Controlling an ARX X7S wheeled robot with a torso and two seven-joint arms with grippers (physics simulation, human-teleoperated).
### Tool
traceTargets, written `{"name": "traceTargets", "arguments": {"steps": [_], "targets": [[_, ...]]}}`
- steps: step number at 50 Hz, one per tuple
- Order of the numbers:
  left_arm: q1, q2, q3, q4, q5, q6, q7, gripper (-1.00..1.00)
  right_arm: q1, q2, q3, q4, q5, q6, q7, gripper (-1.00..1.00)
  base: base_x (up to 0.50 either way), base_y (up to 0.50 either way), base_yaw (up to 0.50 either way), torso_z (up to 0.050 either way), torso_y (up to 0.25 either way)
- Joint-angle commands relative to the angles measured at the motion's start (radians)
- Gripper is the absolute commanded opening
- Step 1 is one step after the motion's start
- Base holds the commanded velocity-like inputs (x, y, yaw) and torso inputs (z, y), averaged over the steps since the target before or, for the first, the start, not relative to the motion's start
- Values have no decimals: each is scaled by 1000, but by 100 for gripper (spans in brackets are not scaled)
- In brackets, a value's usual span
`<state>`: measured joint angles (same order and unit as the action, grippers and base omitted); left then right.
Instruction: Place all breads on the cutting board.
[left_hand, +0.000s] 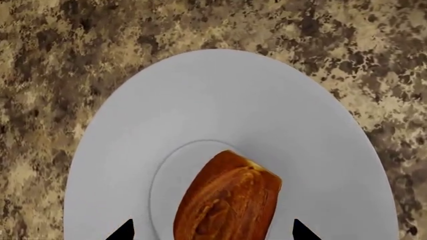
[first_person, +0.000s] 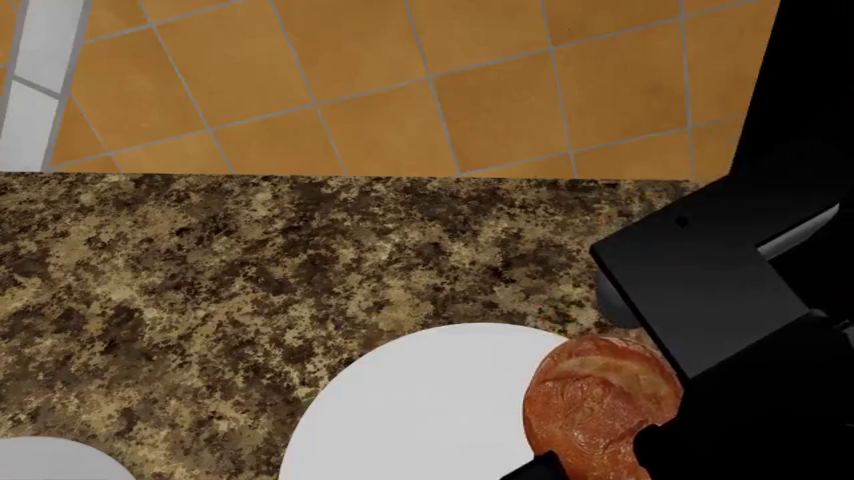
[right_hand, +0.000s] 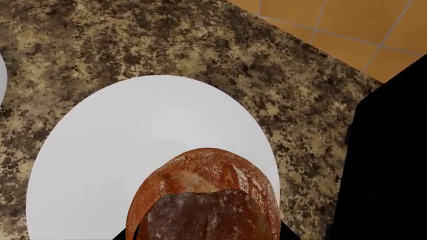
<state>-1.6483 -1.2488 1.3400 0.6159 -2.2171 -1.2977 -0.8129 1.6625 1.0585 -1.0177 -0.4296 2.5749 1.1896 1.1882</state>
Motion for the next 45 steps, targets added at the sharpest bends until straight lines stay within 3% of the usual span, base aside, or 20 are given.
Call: {"name": "traceTargets", "arguments": {"steps": [1,14,27,28,38,45], "targets": [[22,10,6,-13,36,-3,16,100,9,0,4,0,-5,12,-12,-100,0,0,0,0,0],[96,64,28,-21,112,40,38,100,-24,9,18,7,-50,14,-52,-100,0,0,0,0,0],[176,56,48,-3,192,76,68,100,-23,9,10,-2,-47,9,-50,-100,0,0,0,0,1],[179,57,51,-2,194,77,63,-100,-21,9,9,-3,-45,9,-48,-100,0,0,0,0,0],[128,46,36,-7,146,59,37,-100,-13,12,6,-2,-45,10,-45,-100,1,0,-1,0,0],[-31,54,0,-10,-28,16,-31,-100,15,16,-1,0,-20,14,-29,-100,0,0,0,0,0]]}}
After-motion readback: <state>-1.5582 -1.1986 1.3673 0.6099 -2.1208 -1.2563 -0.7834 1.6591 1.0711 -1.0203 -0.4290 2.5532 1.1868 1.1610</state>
